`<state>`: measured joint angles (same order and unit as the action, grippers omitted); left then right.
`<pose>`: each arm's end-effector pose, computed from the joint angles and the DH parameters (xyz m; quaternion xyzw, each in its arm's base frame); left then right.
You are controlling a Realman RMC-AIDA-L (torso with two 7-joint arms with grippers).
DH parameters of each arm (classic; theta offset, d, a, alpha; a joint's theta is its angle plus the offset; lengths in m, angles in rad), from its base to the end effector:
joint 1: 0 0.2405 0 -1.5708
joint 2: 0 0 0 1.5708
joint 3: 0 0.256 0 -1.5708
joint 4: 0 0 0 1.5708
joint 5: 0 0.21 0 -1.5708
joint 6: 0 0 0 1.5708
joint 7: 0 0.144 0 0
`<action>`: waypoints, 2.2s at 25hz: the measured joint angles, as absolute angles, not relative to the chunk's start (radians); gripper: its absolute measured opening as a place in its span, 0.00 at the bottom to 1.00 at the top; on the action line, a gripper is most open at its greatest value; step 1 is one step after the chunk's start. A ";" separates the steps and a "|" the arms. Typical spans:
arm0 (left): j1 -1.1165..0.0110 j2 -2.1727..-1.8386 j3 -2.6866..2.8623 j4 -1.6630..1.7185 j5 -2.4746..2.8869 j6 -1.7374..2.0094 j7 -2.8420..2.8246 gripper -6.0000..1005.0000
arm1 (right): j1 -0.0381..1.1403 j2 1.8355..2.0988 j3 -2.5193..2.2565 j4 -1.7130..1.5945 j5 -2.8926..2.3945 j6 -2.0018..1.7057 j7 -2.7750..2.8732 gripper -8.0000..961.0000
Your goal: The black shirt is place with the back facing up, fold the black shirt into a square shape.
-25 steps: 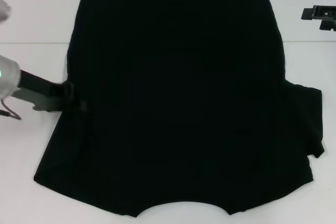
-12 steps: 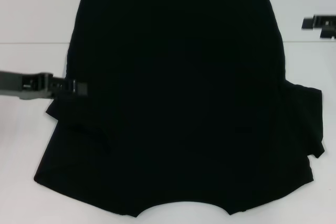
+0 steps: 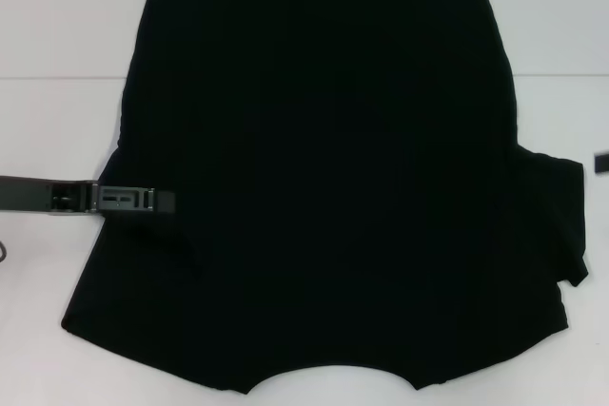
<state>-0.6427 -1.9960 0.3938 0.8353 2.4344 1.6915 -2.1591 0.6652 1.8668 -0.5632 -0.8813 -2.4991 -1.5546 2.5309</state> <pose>-0.2818 0.3516 0.0747 -0.8283 -0.5253 -0.1555 0.1175 0.2934 0.3843 0.1296 -0.7496 0.6193 0.0790 0.2198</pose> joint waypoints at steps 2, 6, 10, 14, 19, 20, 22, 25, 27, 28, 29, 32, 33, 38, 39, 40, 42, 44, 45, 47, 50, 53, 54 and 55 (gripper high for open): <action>-0.650 -1.997 0.394 0.831 2.431 1.691 -2.158 0.84 | 0.654 1.864 -0.558 -0.882 -2.521 -1.578 2.540 0.81; -0.664 -2.003 0.394 0.827 2.429 1.689 -2.157 0.91 | 0.643 1.864 -0.562 -0.860 -2.564 -1.588 2.542 0.80; -0.669 -2.013 0.394 0.826 2.427 1.672 -2.156 0.95 | 0.648 1.873 -0.571 -0.817 -2.603 -1.575 2.535 0.65; -0.673 -2.016 0.394 0.825 2.424 1.660 -2.155 0.95 | 0.659 1.884 -0.577 -0.771 -2.626 -1.523 2.534 0.51; -0.679 -2.018 0.394 0.825 2.423 1.649 -2.153 0.95 | 0.674 1.899 -0.604 -0.716 -2.627 -1.457 2.537 0.40; -0.679 -2.018 0.394 0.825 2.423 1.646 -2.152 0.95 | 0.679 1.902 -0.613 -0.704 -2.627 -1.441 2.539 0.40; -0.680 -2.018 0.394 0.825 2.423 1.641 -2.152 0.95 | 0.686 1.907 -0.625 -0.685 -2.628 -1.416 2.541 0.40; -0.680 -2.019 0.394 0.825 2.423 1.637 -2.151 0.95 | 0.696 1.913 -0.646 -0.659 -2.628 -1.391 2.545 0.39; -0.680 -2.019 0.392 0.825 2.423 1.634 -2.150 0.95 | 0.702 1.914 -0.663 -0.652 -2.628 -1.382 2.555 0.39; -0.680 -2.019 0.391 0.825 2.423 1.631 -2.150 0.95 | 0.704 1.914 -0.671 -0.652 -2.629 -1.380 2.562 0.39; -0.680 -2.019 0.389 0.825 2.423 1.630 -2.150 0.94 | 0.705 1.914 -0.680 -0.652 -2.630 -1.378 2.568 0.38; -0.679 -2.019 0.387 0.825 2.421 1.628 -2.150 0.94 | 0.706 1.914 -0.692 -0.652 -2.631 -1.378 2.572 0.38; -0.679 -2.019 0.387 0.825 2.417 1.627 -2.149 0.94 | 0.706 1.914 -0.691 -0.655 -2.631 -1.383 2.573 0.37; -0.673 -2.019 0.391 0.825 2.395 1.627 -2.148 0.94 | 0.706 1.914 -0.691 -0.658 -2.631 -1.389 2.573 0.28; -0.671 -2.019 0.390 0.825 2.391 1.627 -2.148 0.94 | 0.705 1.914 -0.690 -0.658 -2.631 -1.389 2.574 0.24; -0.671 -2.019 0.390 0.825 2.389 1.627 -2.148 0.94 | 0.705 1.913 -0.689 -0.659 -2.631 -1.389 2.574 0.19; -0.670 -2.019 0.388 0.825 2.388 1.629 -2.148 0.94 | 0.700 1.910 -0.684 -0.666 -2.631 -1.386 2.578 0.13; -0.669 -2.019 0.386 0.825 2.387 1.632 -2.148 0.94 | 0.685 1.906 -0.674 -0.690 -2.631 -1.370 2.592 0.08; -0.668 -2.019 0.386 0.825 2.387 1.635 -2.148 0.94 | 0.677 1.905 -0.670 -0.702 -2.631 -1.361 2.600 0.06; -0.665 -2.019 0.385 0.825 2.385 1.637 -2.151 0.94 | 0.662 1.902 -0.654 -0.731 -2.629 -1.343 2.614 0.02; -0.660 -2.019 0.385 0.825 2.371 1.637 -2.154 0.94 | 0.653 1.901 -0.614 -0.770 -2.623 -1.330 2.616 0.03; -0.658 -2.019 0.386 0.825 2.350 1.639 -2.154 0.94 | 0.659 1.911 -0.601 -0.806 -2.623 -1.310 2.612 0.03; -0.657 -2.019 0.386 0.825 2.343 1.641 -2.154 0.94 | 0.661 1.915 -0.603 -0.815 -2.625 -1.300 2.613 0.03; -0.657 -2.019 0.386 0.825 2.339 1.642 -2.155 0.94 | 0.662 1.921 -0.605 -0.826 -2.628 -1.285 2.616 0.03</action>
<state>-0.6566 -2.0187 0.3855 0.8253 2.3385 1.6417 -2.1548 0.6622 1.9206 -0.6046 -0.8256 -2.6278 -1.2850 2.6156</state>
